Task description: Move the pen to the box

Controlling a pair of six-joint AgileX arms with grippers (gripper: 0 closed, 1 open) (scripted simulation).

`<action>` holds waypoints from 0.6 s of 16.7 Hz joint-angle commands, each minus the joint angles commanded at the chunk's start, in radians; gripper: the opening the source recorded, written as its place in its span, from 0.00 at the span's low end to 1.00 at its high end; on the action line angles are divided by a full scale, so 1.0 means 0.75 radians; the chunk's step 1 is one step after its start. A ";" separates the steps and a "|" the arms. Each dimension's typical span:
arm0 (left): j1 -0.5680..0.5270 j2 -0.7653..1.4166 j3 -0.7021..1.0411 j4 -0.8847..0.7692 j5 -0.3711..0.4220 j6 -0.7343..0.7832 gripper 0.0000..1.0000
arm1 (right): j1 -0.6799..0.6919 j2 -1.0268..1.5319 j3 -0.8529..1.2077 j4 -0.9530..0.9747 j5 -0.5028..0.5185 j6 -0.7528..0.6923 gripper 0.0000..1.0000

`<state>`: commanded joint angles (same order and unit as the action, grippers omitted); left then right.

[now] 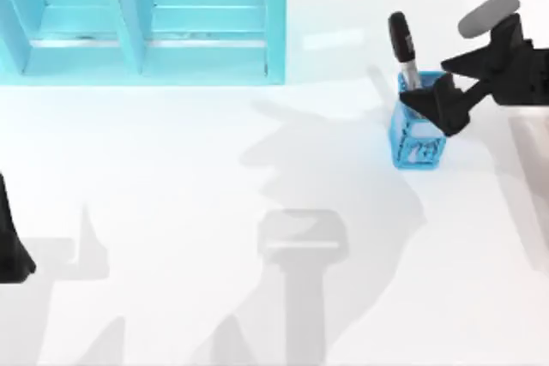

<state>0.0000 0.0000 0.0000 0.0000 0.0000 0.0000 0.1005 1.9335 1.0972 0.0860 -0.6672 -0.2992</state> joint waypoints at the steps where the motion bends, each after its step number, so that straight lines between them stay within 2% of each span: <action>1: 0.000 0.000 0.000 0.000 0.000 0.000 1.00 | 0.027 0.047 0.023 0.039 0.020 0.024 1.00; 9: 0.000 0.000 0.000 0.000 0.000 0.000 1.00 | 0.098 0.173 0.083 0.140 0.076 0.085 1.00; 10: 0.000 0.000 0.000 0.000 0.000 0.000 1.00 | 0.098 0.173 0.083 0.140 0.076 0.085 0.92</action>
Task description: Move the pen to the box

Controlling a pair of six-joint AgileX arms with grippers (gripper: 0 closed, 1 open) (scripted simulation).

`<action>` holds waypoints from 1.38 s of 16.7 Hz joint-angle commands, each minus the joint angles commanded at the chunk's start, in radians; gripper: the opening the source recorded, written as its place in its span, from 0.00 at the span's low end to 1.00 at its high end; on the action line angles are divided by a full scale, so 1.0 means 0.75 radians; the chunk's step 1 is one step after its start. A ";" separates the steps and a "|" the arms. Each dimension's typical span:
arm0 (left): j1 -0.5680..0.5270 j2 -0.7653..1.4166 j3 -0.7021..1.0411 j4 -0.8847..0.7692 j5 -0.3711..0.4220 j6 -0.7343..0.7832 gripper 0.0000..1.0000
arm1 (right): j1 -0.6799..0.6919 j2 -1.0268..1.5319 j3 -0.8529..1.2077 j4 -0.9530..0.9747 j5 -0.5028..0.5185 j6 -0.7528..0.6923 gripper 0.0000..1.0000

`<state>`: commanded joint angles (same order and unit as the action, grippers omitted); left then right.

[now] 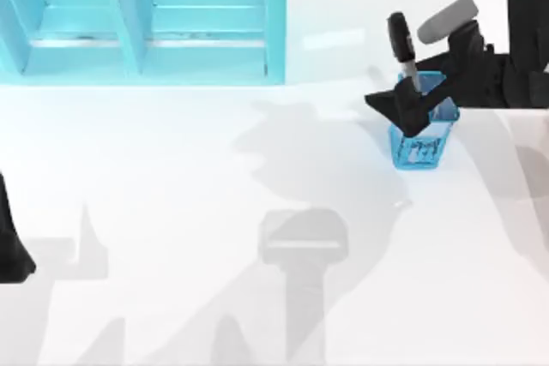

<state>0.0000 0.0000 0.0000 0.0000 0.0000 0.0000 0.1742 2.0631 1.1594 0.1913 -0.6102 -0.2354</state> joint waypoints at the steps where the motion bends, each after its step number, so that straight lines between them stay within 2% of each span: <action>1: 0.000 0.000 0.000 0.000 0.000 0.000 1.00 | 0.000 0.000 0.000 0.000 0.000 0.000 0.85; 12: 0.000 0.000 0.000 0.000 0.000 0.000 1.00 | 0.000 0.000 0.000 0.000 0.000 0.000 0.02; 23: 0.000 0.000 0.000 0.000 0.000 0.000 1.00 | -0.009 -0.008 0.018 -0.022 -0.014 -0.008 0.00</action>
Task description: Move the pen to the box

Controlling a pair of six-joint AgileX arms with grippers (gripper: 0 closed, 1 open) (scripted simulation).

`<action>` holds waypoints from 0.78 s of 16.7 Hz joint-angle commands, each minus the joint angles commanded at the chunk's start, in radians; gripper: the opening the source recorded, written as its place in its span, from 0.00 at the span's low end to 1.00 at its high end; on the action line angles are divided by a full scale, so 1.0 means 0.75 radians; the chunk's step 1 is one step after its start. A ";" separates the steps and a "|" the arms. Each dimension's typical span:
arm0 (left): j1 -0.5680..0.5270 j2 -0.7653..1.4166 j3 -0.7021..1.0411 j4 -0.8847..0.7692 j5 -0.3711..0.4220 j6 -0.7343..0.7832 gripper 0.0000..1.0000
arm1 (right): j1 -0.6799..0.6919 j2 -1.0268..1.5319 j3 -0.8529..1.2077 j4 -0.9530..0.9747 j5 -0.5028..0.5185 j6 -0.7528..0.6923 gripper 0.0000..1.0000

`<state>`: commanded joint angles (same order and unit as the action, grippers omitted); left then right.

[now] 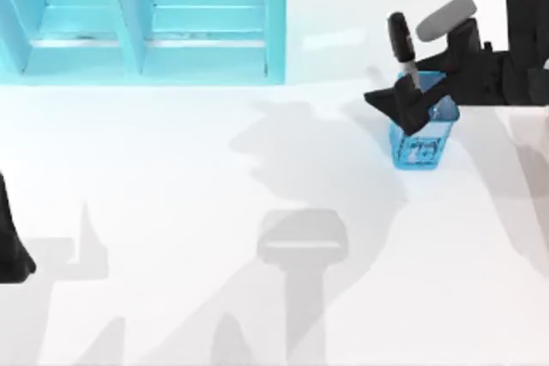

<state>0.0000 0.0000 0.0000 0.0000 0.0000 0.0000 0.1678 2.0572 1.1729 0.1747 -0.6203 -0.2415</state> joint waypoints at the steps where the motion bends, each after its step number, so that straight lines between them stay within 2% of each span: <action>1: 0.000 0.000 0.000 0.000 0.000 0.000 1.00 | -0.014 -0.002 0.022 -0.031 -0.013 -0.018 0.00; 4: 0.000 0.000 0.000 0.000 0.000 0.000 1.00 | -0.091 -0.017 0.130 -0.206 -0.075 -0.106 0.00; 10: 0.000 0.000 0.000 0.000 0.000 0.000 1.00 | -0.319 -0.104 0.410 -0.826 -0.243 -0.349 0.00; 13: 0.000 0.000 0.000 0.000 0.000 0.000 1.00 | -0.428 -0.168 0.526 -1.057 -0.307 -0.452 0.00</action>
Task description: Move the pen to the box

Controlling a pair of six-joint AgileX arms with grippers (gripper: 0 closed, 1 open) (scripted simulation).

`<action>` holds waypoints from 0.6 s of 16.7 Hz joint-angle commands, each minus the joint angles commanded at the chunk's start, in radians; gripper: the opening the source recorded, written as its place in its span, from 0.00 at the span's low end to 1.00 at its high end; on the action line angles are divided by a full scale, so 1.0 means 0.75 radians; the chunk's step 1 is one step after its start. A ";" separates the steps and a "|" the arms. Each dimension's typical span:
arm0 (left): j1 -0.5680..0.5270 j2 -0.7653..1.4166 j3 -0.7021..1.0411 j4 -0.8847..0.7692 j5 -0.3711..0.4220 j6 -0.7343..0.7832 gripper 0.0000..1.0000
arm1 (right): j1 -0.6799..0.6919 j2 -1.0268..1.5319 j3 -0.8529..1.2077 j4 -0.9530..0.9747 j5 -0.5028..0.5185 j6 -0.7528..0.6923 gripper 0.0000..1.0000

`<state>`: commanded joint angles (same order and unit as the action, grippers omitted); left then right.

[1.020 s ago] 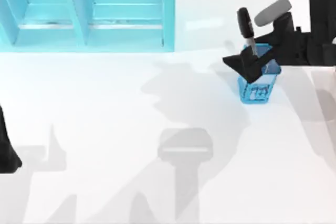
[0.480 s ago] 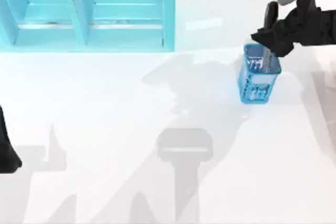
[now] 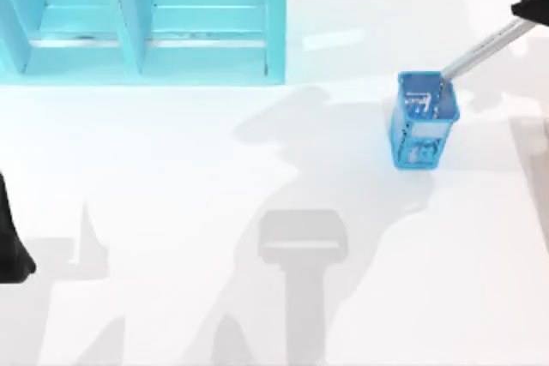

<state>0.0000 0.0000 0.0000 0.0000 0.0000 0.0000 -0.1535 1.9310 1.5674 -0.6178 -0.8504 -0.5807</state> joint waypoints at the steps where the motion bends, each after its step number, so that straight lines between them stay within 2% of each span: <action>1: 0.000 0.000 0.000 0.000 0.000 0.000 1.00 | -0.029 -0.019 0.029 -0.049 -0.014 -0.026 0.00; 8: 0.000 0.000 0.000 0.000 0.000 0.000 1.00 | -0.063 -0.045 0.064 -0.113 -0.028 -0.056 0.00; 10: 0.000 0.000 0.000 0.000 0.000 0.000 1.00 | -0.080 -0.084 0.052 -0.156 0.018 -0.059 0.00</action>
<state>0.0000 0.0000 0.0000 0.0000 0.0000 0.0000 -0.2133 1.8679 1.6067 -0.7349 -0.8371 -0.6248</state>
